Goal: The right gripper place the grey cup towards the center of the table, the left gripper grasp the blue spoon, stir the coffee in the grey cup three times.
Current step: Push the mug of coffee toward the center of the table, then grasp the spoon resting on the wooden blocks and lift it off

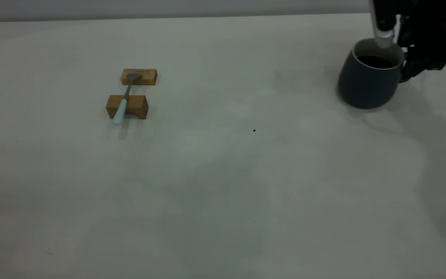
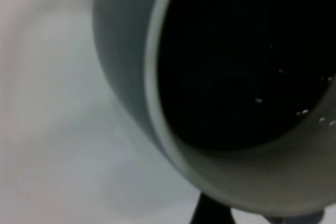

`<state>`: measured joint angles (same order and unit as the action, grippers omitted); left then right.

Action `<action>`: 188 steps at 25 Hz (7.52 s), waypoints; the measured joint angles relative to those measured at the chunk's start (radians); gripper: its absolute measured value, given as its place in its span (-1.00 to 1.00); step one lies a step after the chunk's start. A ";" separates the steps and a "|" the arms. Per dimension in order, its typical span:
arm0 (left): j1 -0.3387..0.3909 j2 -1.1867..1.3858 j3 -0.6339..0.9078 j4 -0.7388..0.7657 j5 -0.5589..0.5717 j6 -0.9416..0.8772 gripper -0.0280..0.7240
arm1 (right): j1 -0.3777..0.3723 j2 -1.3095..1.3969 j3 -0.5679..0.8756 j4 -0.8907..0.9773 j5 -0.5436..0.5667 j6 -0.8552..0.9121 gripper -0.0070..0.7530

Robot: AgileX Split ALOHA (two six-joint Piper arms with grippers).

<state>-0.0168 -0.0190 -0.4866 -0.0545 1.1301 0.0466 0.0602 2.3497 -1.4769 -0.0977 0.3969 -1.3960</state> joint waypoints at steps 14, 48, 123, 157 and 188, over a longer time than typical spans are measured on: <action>0.000 0.000 0.000 0.000 0.000 0.000 0.22 | 0.141 0.008 0.000 0.168 0.004 -0.001 -0.04; 0.000 0.000 0.000 0.000 0.000 0.001 0.22 | 0.369 -0.192 0.000 0.225 0.237 0.594 0.94; 0.000 0.000 0.000 0.000 0.000 0.001 0.22 | -0.012 -2.329 1.008 0.086 0.729 1.386 0.13; -0.105 1.661 -0.487 -0.060 -0.554 -0.082 0.65 | -0.012 -2.329 1.008 0.086 0.730 1.386 -0.35; -0.250 2.431 -0.979 -0.062 -0.614 -0.104 0.42 | -0.012 -2.329 1.008 0.087 0.731 1.386 -0.35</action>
<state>-0.2672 2.4115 -1.4658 -0.1167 0.5159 -0.0577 0.0481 0.0207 -0.4686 -0.0109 1.1275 -0.0096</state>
